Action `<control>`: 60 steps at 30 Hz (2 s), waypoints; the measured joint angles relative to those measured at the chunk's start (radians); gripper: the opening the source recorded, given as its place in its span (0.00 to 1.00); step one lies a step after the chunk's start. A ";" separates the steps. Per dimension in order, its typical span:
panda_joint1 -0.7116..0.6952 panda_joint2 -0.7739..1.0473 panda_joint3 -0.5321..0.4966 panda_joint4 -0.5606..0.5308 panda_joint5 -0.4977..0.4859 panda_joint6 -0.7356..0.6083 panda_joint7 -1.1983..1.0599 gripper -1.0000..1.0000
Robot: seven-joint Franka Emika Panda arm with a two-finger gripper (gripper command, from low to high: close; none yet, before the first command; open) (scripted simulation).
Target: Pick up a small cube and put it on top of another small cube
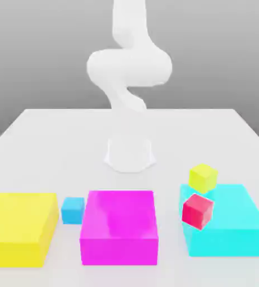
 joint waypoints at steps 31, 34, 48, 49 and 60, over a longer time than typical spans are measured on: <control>0.330 1.131 0.109 0.224 -0.065 0.210 -0.672 0.50; 0.353 1.240 0.110 0.247 -0.098 0.252 -0.693 0.50; 0.350 1.222 0.108 0.237 -0.099 0.236 -0.707 0.00; 0.330 1.188 0.095 0.209 -0.106 0.231 -0.725 0.00; 0.069 0.815 -0.120 -0.182 -0.209 0.264 -1.010 0.00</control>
